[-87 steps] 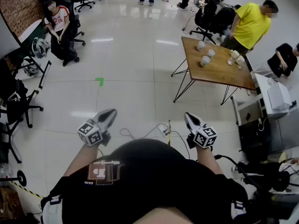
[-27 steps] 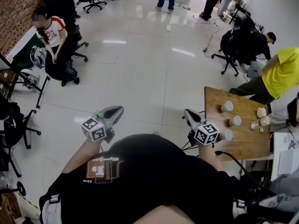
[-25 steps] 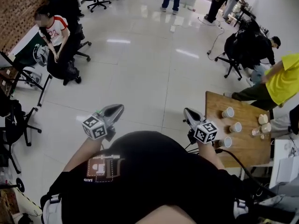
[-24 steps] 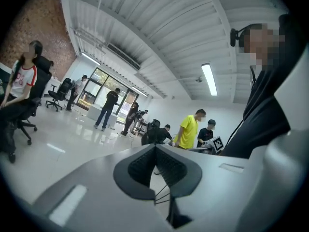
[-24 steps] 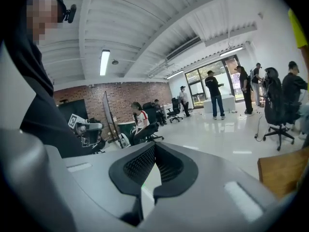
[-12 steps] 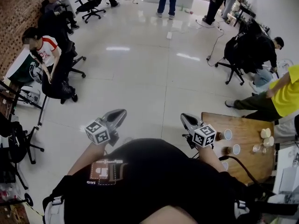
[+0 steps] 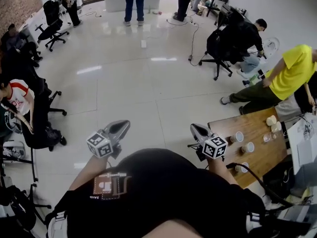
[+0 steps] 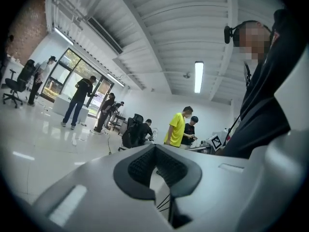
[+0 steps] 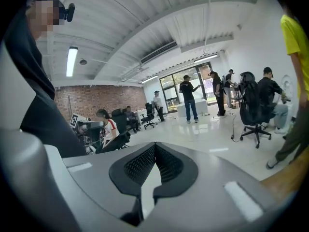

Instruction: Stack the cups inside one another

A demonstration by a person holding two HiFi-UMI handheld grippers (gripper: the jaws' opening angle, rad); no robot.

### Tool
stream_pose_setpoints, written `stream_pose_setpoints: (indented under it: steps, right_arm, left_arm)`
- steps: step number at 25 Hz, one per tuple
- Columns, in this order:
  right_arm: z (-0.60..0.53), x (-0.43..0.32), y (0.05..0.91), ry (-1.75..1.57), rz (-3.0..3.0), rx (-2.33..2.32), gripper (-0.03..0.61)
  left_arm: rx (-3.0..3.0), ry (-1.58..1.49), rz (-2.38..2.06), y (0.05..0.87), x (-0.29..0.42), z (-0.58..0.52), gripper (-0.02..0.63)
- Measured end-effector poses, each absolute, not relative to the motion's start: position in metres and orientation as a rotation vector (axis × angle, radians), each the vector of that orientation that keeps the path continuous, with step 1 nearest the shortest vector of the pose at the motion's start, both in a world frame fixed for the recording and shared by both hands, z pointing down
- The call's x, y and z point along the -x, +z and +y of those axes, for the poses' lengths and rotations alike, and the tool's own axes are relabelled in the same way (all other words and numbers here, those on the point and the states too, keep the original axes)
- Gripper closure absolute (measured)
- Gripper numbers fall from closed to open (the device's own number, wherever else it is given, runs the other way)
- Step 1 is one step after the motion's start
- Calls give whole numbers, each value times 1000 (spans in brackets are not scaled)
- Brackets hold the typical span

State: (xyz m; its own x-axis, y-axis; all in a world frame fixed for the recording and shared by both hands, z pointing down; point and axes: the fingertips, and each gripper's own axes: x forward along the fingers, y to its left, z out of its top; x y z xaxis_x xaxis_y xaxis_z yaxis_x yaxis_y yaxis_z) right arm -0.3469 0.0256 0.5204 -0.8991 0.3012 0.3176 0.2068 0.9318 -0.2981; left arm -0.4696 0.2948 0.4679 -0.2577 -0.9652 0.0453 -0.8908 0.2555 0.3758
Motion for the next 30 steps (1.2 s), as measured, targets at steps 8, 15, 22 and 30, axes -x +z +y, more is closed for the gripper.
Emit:
stream_pose_setpoints:
  steps: [8,15,22,30]
  right_arm:
    - [15,298,536,452,-2713,-31,565]
    - [-57,178,534,511,-2718,-410,565]
    - [-120,42,536,549,-2720,-659,565]
    - [-162,-66,549,617,-2676,-988,565]
  left_arm:
    - [-1959,-354,-1931,502,495,242,614]
    - [-2216,-274,-1623,488,426,100,614]
    - [-2410,-217,-1372,461,297,-38,614]
    - [-2554,-86,-1065,472,197,-133,614]
